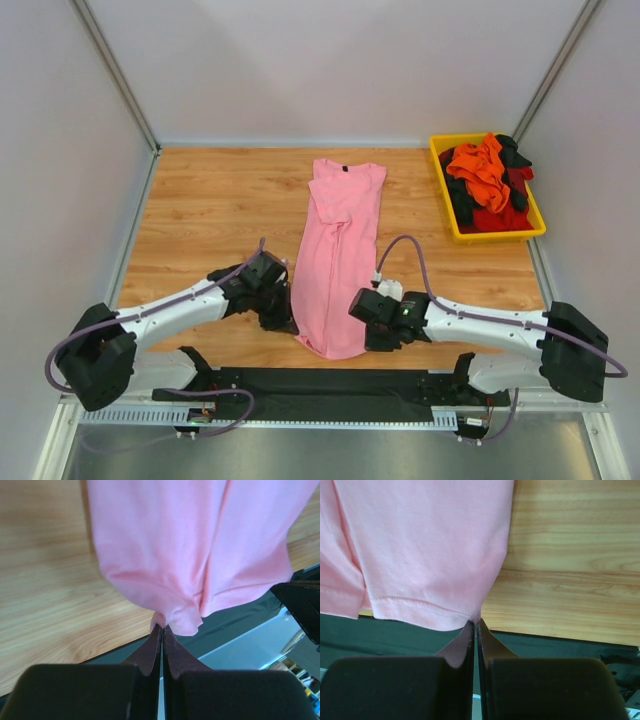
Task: Fold and stack the t-shirts
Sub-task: Fold the tshirt
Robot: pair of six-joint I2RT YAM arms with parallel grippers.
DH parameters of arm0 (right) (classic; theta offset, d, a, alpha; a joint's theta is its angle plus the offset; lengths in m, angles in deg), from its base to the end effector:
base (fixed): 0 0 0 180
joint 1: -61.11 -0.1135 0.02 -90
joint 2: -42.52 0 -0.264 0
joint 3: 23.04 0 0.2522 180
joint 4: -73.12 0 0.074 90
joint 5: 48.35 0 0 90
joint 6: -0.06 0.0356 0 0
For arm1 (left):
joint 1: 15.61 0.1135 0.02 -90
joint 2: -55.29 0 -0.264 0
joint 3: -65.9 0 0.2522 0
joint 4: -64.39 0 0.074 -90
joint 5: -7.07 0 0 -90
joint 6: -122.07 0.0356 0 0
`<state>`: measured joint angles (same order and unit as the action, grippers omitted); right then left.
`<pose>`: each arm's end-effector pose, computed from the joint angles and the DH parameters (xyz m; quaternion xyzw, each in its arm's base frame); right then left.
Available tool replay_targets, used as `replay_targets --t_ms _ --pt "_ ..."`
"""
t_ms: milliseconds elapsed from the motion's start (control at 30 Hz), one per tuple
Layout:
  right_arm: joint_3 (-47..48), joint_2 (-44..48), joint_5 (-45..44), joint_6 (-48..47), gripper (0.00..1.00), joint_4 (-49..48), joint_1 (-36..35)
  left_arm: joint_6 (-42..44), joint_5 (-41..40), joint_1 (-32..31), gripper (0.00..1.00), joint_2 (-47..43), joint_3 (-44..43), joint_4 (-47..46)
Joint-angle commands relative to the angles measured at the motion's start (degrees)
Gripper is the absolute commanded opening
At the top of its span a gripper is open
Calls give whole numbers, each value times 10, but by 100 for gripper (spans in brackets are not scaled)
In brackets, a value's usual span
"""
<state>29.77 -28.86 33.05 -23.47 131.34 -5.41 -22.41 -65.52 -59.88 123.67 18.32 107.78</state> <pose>0.0845 0.1811 0.1771 0.0082 0.9906 0.0755 0.1140 0.1397 -0.1511 0.1722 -0.0521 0.9627 -0.2636 0.0318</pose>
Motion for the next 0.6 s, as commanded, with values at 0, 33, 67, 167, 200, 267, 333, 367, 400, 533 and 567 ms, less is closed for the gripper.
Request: replay_targets --t_ms 0,33,67,167,200,267,333,367,400,533,567 --pt "35 5 -31 -53 0 21 35 27 -18 0 0 30 -56 36" --pt "38 5 -31 -64 0 21 46 31 -21 4 0 41 -79 41" --pt "43 4 -32 -80 0 25 57 42 -21 8 0 63 -91 46" --pt "70 -1 -32 -141 0 33 106 61 -21 23 0 111 -134 60" --pt "76 -6 -31 -155 0 32 133 75 -27 28 0 125 -149 68" --pt "92 -12 -20 -199 0 24 164 92 -33 44 0 159 -192 86" --pt "114 -28 -14 -240 0 20 205 115 -39 64 0 182 -239 97" --pt "124 -35 -15 -256 0 18 216 122 -39 71 0 205 -256 109" --pt "135 -43 -19 -268 0 17 232 130 -39 79 0 219 -272 116" --pt "180 -116 -14 -319 0 1 274 164 -40 116 0 288 -366 136" --pt "202 -132 -12 -333 0 -2 282 169 -36 121 0 297 -380 142"
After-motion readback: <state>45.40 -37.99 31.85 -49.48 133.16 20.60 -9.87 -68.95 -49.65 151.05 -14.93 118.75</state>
